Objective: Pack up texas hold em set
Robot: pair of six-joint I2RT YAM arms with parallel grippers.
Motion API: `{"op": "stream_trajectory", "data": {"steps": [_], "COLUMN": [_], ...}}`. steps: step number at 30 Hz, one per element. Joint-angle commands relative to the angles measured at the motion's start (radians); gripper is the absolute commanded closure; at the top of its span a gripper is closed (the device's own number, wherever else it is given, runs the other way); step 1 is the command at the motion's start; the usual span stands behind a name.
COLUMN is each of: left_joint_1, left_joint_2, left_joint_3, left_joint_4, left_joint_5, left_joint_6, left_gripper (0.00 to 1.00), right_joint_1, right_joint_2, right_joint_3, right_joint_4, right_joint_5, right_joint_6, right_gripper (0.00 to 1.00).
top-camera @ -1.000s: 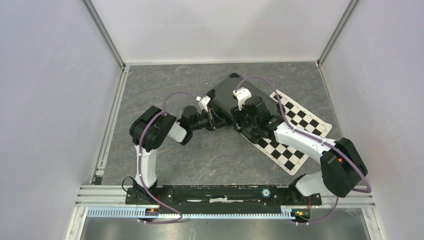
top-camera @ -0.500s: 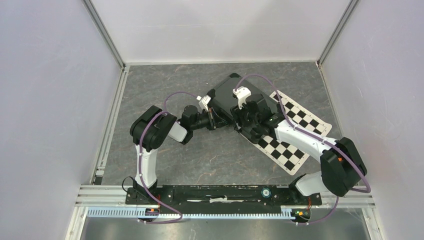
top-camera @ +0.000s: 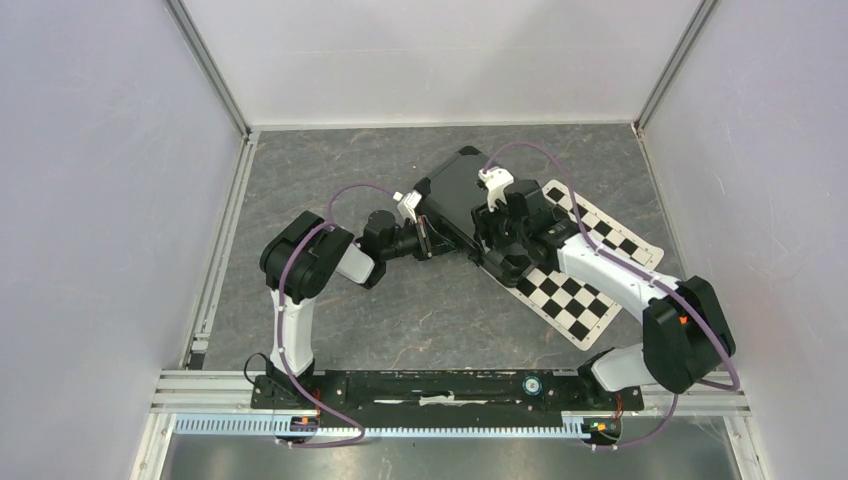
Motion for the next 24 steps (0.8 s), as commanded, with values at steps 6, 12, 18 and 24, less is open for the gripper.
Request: {"op": "stream_trajectory", "data": {"steps": [6, 12, 18, 24], "left_joint_1": [-0.012, -0.011, -0.012, -0.011], "left_joint_2": [-0.014, -0.011, -0.031, -0.165], "left_joint_3": [0.034, 0.041, 0.017, -0.110], "left_joint_4": [0.024, 0.015, 0.016, -0.137], "left_joint_5": [-0.020, -0.023, -0.028, -0.070], "left_joint_6": [-0.016, -0.015, -0.018, 0.010], "left_gripper": [0.89, 0.89, 0.89, 0.89], "right_joint_1": [0.136, 0.152, 0.151, 0.146], "right_joint_2": [0.111, 0.110, 0.106, 0.112], "right_joint_3": [0.069, 0.065, 0.078, 0.075], "right_joint_4": [-0.081, -0.064, -0.057, -0.051], "right_joint_5": [0.236, 0.156, 0.096, 0.106], "right_joint_6": [-0.135, -0.135, -0.114, -0.104], "right_gripper": [0.36, 0.36, 0.36, 0.36]}}
